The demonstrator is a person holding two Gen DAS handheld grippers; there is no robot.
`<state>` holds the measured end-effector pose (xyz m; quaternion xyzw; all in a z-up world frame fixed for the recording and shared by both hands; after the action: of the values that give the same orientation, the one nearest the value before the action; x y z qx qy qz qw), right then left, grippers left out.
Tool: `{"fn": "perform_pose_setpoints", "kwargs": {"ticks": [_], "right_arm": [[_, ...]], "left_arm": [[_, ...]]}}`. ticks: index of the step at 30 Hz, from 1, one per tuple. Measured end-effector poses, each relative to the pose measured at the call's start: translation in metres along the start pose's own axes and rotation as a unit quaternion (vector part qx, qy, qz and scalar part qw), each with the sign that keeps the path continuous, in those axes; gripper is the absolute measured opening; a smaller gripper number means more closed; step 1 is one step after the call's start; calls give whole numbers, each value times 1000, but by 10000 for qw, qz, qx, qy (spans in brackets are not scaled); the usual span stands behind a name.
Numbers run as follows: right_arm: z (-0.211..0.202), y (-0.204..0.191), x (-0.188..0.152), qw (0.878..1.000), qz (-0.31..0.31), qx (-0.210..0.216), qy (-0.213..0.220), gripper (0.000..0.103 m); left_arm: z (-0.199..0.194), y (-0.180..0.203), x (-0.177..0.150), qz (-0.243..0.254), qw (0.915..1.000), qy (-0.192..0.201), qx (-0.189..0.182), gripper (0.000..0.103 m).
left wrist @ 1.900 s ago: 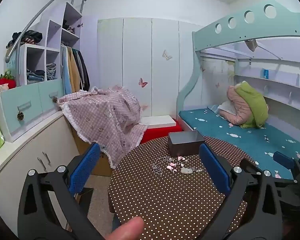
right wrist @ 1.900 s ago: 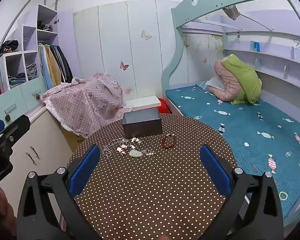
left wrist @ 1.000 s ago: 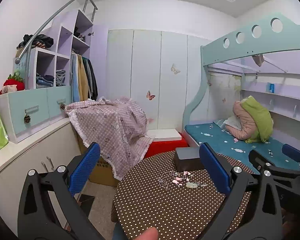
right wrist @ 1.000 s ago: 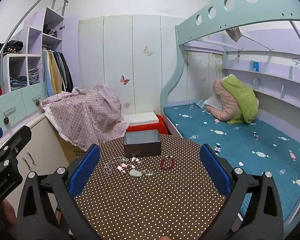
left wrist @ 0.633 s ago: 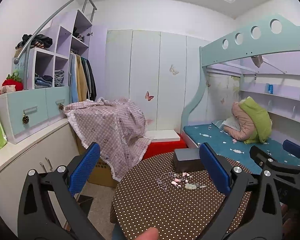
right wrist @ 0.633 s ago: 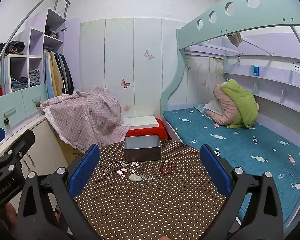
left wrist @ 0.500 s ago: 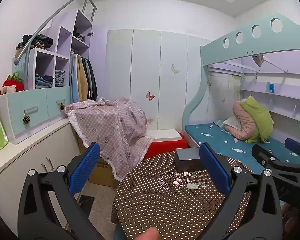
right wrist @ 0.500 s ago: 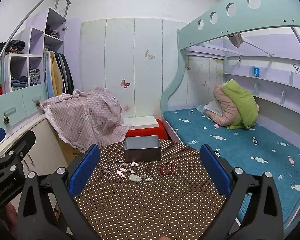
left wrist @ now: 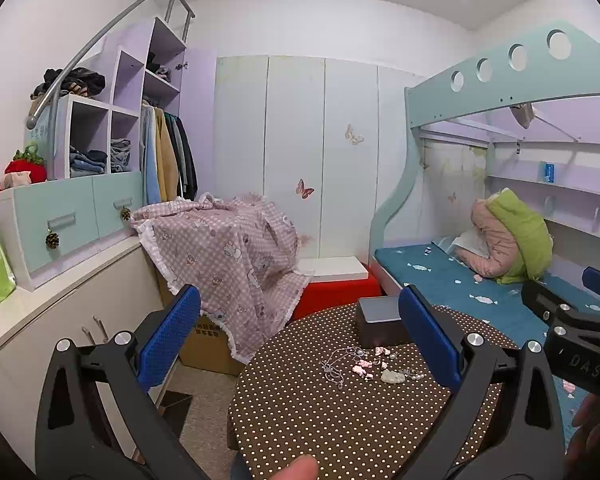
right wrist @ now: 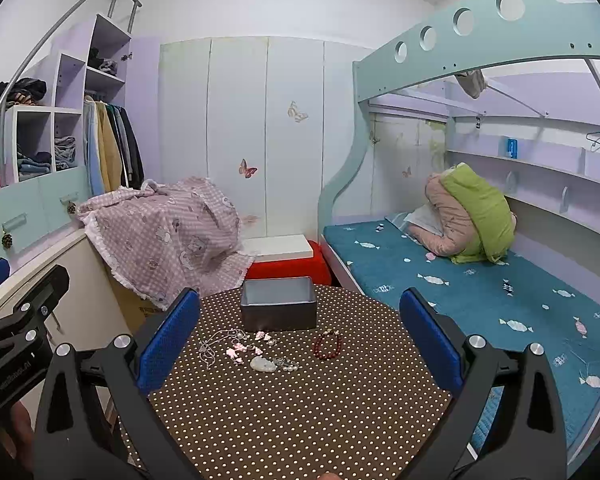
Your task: Organize jewelry
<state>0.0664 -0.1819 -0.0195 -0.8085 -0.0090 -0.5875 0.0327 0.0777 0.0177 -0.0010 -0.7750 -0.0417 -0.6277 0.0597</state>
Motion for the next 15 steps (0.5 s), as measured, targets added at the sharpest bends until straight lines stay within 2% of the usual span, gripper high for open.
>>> {"fn": "perform_pose_setpoints", "kwargs": {"ticks": [9, 15], "right_arm": [[41, 9, -12, 9996, -30, 36, -290, 96], [80, 24, -36, 9966, 4, 25, -828, 96]], "left_arm": [[49, -4, -20, 71, 9992, -346, 173, 99], [107, -11, -63, 253, 9933, -1051, 415, 99]]}}
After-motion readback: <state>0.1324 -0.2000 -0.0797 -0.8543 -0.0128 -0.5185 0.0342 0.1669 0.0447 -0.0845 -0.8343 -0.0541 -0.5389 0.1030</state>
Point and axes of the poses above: each gripper's, at about its wrist camera, not at the fingertips, and z roughly the way its jaws point, y to its right, x to its top, the point moved 6 cm from there along z, roughly the way its jaws point, and after that the axes turned 5 degrees about x, right-handed, at the moved point
